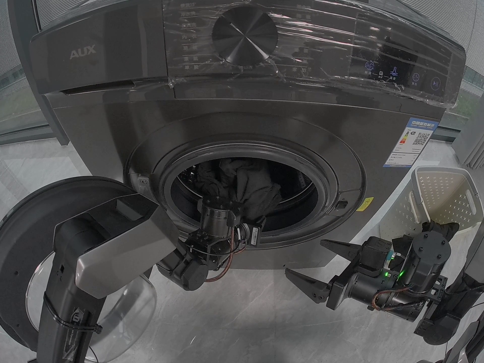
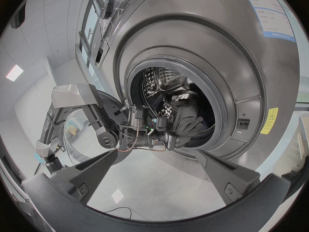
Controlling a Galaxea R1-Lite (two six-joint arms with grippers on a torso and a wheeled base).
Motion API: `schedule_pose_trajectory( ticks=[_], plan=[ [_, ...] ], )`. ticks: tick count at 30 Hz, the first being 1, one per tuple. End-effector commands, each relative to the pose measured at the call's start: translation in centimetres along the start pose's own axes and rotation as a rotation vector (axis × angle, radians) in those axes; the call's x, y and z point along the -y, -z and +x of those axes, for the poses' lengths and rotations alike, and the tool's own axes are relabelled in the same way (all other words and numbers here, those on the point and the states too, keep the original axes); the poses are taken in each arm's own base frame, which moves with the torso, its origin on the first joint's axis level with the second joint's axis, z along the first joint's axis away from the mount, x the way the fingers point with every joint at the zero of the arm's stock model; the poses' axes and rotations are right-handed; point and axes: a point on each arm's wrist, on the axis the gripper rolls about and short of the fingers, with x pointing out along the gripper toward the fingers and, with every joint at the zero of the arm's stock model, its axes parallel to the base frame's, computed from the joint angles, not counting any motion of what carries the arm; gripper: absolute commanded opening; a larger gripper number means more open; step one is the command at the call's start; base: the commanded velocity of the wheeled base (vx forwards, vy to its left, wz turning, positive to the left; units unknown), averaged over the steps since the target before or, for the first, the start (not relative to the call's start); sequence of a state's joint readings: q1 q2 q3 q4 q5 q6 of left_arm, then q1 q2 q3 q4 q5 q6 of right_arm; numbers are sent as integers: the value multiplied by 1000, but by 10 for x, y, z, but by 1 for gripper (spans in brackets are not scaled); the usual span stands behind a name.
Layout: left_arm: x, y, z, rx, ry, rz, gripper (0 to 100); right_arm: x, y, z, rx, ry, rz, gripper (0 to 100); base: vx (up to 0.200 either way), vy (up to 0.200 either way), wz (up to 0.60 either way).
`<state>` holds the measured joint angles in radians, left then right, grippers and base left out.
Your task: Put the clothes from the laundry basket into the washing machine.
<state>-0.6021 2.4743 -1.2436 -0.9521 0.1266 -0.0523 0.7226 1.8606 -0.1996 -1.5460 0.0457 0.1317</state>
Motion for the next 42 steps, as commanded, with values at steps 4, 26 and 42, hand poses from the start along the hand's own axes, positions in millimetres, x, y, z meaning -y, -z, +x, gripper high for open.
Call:
schedule_pose_trajectory(
  ticks=[4,26,42],
  plan=[
    [-2,-7,5,27,-3,-9,0,0,-1,2,6,-3,0,100,0,0,0],
    [-12,-77,61,456,-50,-99,0,0,-2,2,11,-2,0,100,0,0,0],
    [-28,-78,73,483,-96,-135,100,1,-2,2,10,2,0,100,0,0,0]
  ],
)
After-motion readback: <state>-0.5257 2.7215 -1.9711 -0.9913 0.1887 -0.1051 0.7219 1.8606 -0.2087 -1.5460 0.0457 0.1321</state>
